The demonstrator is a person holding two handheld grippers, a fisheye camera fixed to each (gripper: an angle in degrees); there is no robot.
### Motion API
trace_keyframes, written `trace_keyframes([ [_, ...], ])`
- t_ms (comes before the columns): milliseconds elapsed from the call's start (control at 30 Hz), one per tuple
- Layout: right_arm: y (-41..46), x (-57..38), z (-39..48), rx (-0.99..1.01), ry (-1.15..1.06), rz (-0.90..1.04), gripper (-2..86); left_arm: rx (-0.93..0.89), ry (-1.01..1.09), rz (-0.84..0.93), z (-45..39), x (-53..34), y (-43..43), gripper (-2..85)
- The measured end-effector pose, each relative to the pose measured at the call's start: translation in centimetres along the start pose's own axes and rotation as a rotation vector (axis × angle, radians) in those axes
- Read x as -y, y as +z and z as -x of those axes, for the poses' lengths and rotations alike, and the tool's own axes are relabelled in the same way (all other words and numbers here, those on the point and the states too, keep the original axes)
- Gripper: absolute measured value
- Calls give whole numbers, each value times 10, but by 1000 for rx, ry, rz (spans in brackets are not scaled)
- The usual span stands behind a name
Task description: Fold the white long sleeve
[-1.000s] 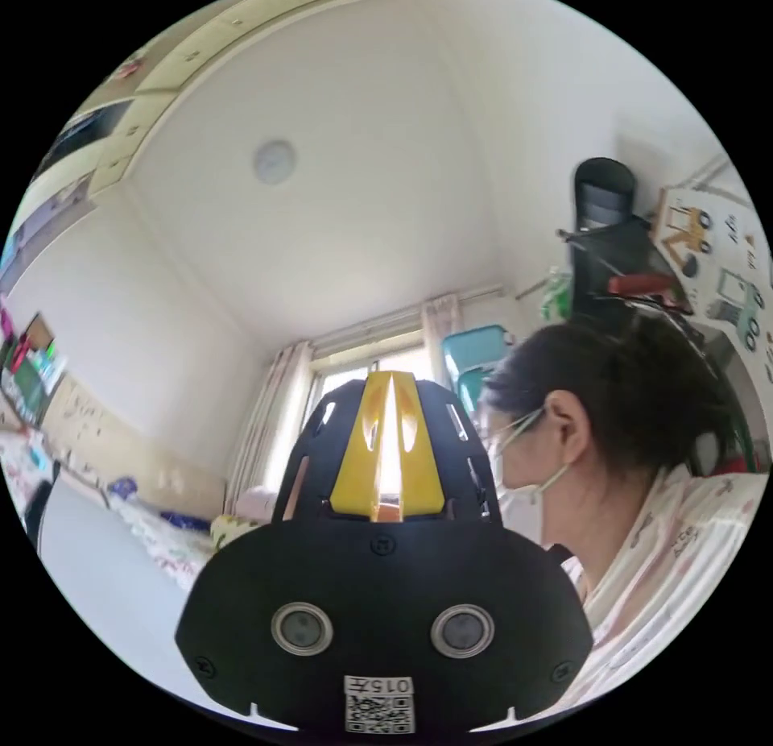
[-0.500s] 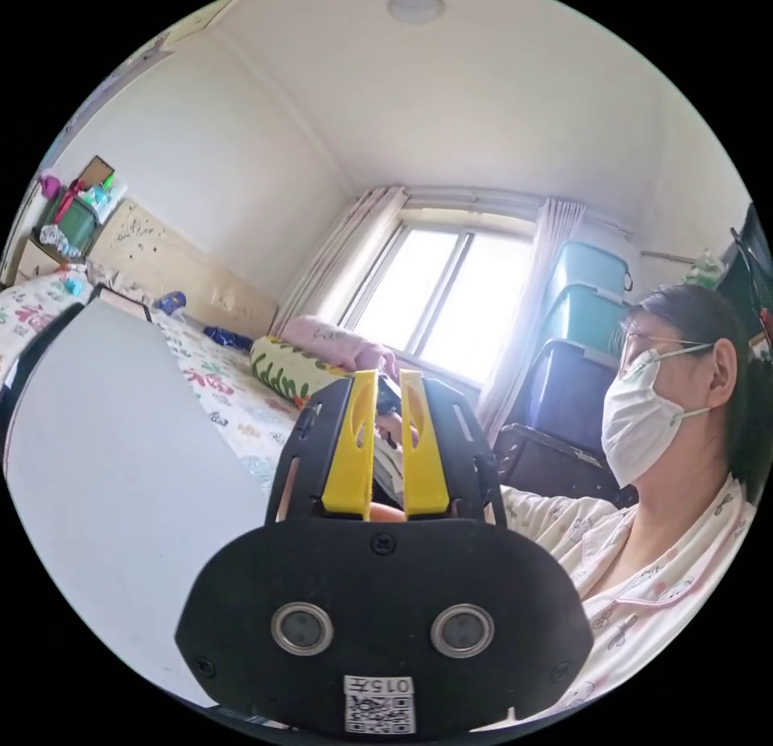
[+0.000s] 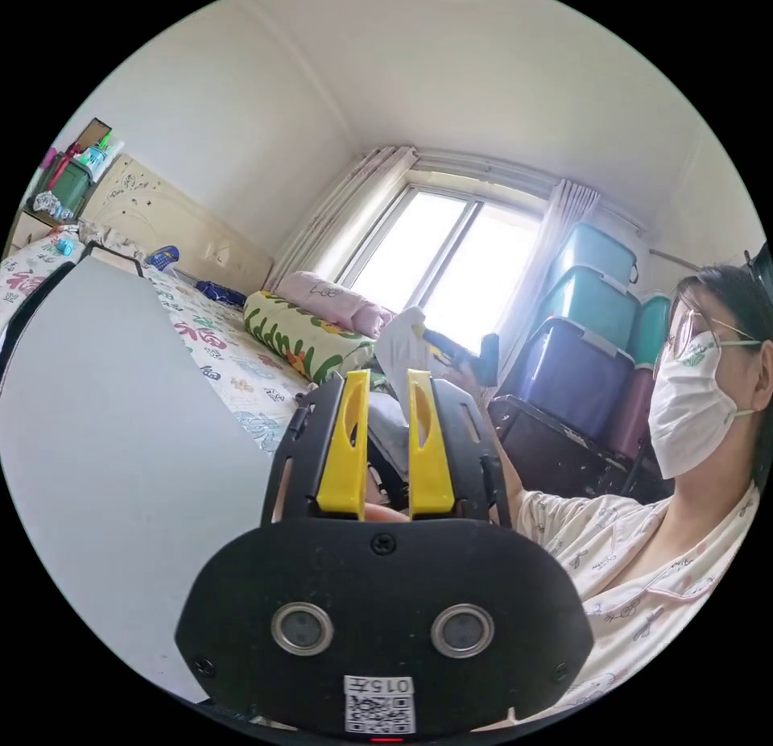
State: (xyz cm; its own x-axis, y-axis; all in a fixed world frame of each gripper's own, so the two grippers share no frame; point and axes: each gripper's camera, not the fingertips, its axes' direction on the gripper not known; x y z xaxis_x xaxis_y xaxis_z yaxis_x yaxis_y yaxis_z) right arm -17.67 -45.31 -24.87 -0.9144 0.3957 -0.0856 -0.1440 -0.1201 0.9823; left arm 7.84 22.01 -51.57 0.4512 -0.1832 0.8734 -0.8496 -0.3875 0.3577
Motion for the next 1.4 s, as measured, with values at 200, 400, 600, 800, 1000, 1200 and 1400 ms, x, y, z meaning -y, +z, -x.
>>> trace_keyframes([
  [200,21,-57,143,311,-109,-21,57,-158,-50,28,-8,-22,24,143],
  [400,75,-192,181,529,49,72,64,-130,-336,148,50,-104,-9,165],
  [600,38,-211,226,538,-56,133,34,-35,-392,103,36,-171,-65,181],
  [800,13,-196,254,466,-113,128,81,14,-422,83,29,-195,-82,153],
  [1000,20,-164,323,362,-289,239,111,246,-260,82,-20,-202,-124,134],
  [1200,50,-165,387,374,-436,421,128,351,-122,78,-59,-199,-132,98],
  [1400,31,-180,363,347,-261,369,108,379,-28,67,-91,-188,-133,64],
])
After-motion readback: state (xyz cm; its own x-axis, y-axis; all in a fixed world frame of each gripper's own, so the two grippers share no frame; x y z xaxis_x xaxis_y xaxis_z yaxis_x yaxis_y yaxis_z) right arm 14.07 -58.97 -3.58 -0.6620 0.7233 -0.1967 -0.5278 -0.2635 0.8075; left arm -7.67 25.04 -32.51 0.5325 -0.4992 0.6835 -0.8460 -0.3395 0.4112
